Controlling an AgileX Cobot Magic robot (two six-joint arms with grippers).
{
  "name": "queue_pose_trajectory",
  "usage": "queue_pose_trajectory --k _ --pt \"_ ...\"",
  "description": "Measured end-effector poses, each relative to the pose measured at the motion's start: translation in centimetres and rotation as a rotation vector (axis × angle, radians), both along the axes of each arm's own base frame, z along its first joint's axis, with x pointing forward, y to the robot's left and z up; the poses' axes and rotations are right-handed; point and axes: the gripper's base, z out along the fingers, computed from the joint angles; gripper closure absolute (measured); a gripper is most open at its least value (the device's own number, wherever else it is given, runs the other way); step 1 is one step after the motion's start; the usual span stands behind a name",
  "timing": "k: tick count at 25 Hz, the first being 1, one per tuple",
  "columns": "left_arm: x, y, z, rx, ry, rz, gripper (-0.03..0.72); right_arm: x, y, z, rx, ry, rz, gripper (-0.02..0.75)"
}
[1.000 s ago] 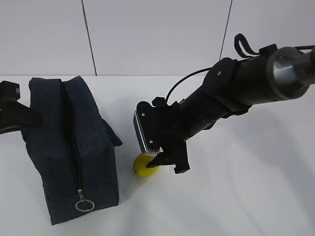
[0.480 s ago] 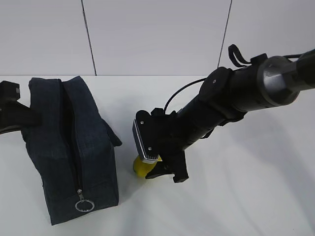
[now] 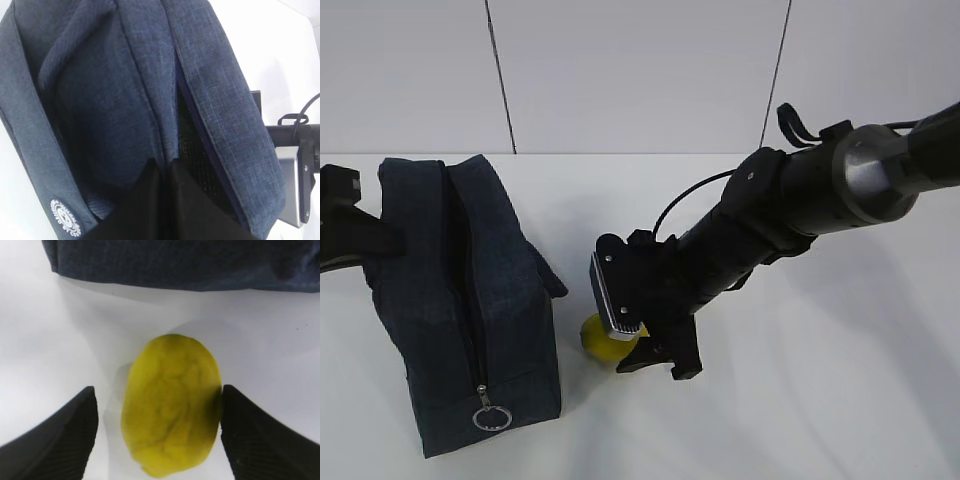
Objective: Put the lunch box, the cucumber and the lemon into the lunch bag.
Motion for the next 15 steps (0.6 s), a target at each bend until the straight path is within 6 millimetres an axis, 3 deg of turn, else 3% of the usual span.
queue_pose_trajectory --k 15 --pt "0.00 0.00 0.00 0.000 0.000 0.000 0.691 0.08 0.30 0.22 0.050 0.028 -0.055 0.161"
